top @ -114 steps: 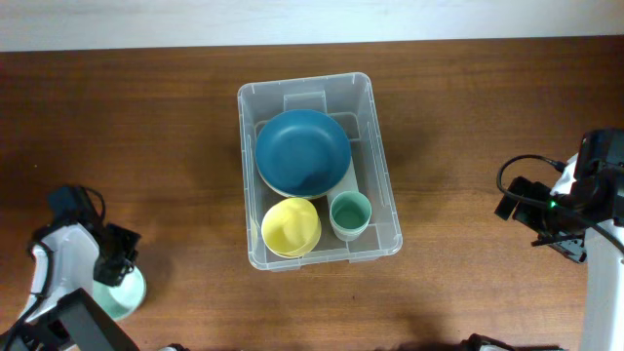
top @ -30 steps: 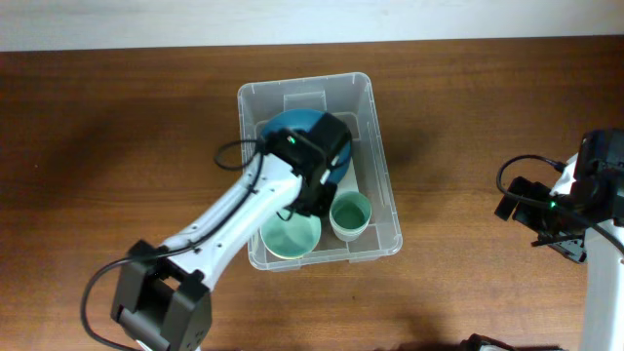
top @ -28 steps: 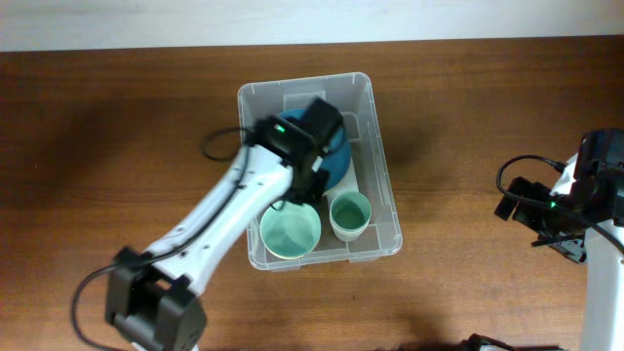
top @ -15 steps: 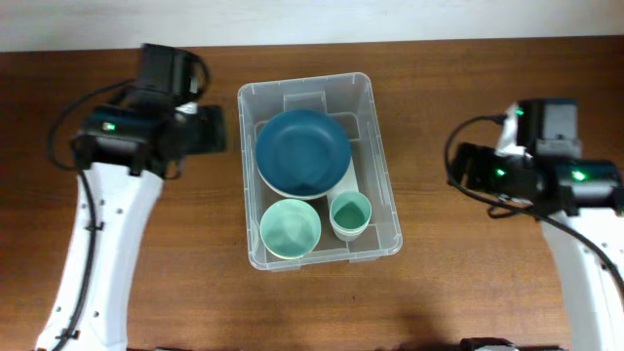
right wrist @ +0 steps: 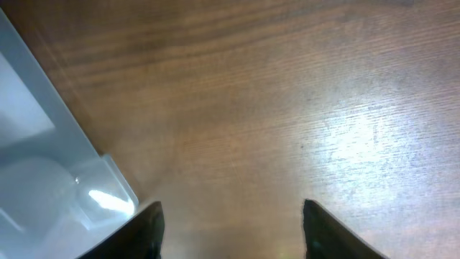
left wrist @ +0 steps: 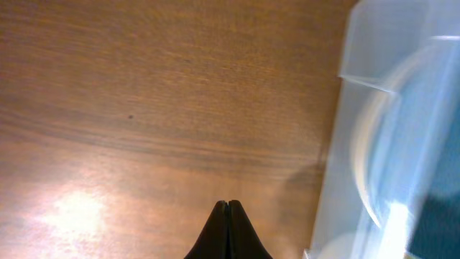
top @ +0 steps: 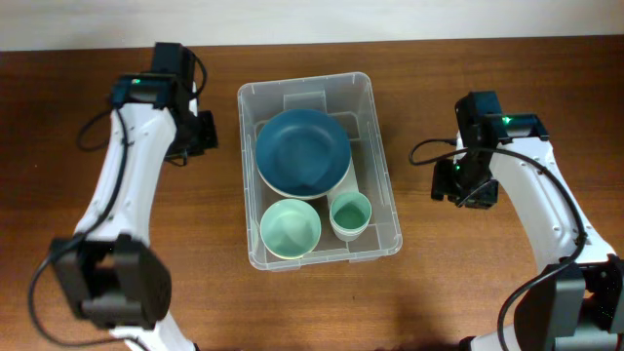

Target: Pack container

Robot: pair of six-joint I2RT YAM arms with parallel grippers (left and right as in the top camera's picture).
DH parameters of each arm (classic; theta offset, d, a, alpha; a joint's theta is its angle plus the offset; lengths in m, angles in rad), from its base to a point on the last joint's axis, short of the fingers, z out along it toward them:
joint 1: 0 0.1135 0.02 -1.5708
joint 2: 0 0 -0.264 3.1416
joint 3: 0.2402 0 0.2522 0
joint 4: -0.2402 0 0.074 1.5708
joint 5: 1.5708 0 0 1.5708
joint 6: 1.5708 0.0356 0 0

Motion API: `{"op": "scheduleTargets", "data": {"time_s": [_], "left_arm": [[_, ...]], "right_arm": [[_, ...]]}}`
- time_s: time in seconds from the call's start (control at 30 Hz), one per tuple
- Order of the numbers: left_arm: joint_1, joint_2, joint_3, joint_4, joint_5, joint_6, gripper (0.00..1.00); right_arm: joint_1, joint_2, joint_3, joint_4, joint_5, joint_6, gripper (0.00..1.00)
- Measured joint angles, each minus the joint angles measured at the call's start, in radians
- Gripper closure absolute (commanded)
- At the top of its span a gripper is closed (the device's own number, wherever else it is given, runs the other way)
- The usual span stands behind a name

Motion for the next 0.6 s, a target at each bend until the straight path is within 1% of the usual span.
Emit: {"op": "scheduleTargets", "data": {"time_s": [0.13, 0.23, 0.3, 0.37, 0.6], "left_arm": [[0.000, 0.109, -0.002, 0.047, 0.023, 0.000, 0.99], [0.000, 0.150, -0.002, 0.080, 0.056, 0.003, 0.99], [-0.004, 0.170, -0.004, 0.110, 0.079, 0.007, 0.99], [-0.013, 0.172, -0.004, 0.134, 0.092, 0.008, 0.99], [-0.053, 0.173, -0.004, 0.177, 0.143, 0.029, 0.99]], "right_arm": [[0.000, 0.000, 0.000, -0.062, -0.040, -0.046, 0.44], [0.000, 0.000, 0.000, -0.083, -0.069, -0.070, 0.44], [0.003, 0.000, 0.000, -0.085, -0.085, -0.088, 0.40], [0.015, 0.000, -0.003, -0.085, -0.102, -0.106, 0.39], [0.140, 0.013, -0.025, -0.081, -0.135, -0.134, 0.39]]}}
